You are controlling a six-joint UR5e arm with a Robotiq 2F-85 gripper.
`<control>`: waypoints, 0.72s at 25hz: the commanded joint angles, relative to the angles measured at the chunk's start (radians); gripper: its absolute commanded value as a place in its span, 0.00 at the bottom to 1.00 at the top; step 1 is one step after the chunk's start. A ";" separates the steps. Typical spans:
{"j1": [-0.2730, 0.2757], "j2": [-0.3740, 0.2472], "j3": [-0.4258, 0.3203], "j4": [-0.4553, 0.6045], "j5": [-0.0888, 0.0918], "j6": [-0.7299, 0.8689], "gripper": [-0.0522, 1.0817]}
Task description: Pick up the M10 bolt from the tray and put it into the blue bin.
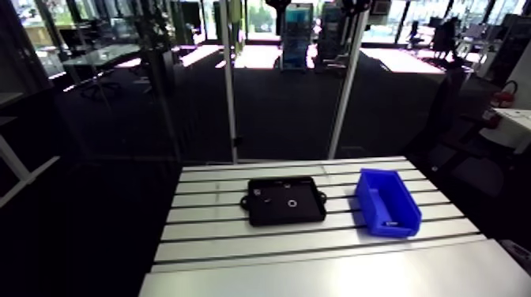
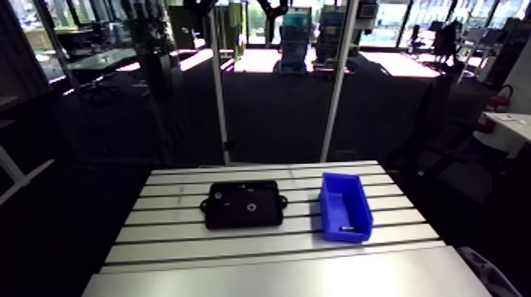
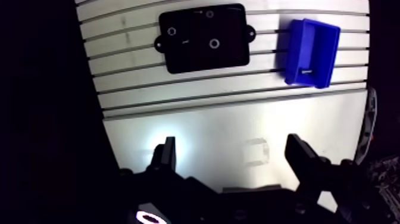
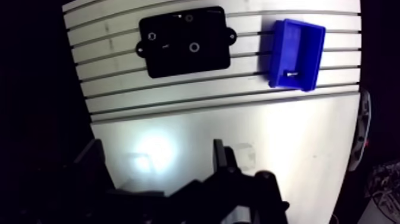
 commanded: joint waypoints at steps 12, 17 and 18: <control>0.001 -0.001 0.030 -0.070 -0.010 0.014 0.05; 0.001 0.002 0.044 -0.104 -0.013 0.006 0.05; 0.001 0.000 0.044 -0.104 -0.013 0.006 0.05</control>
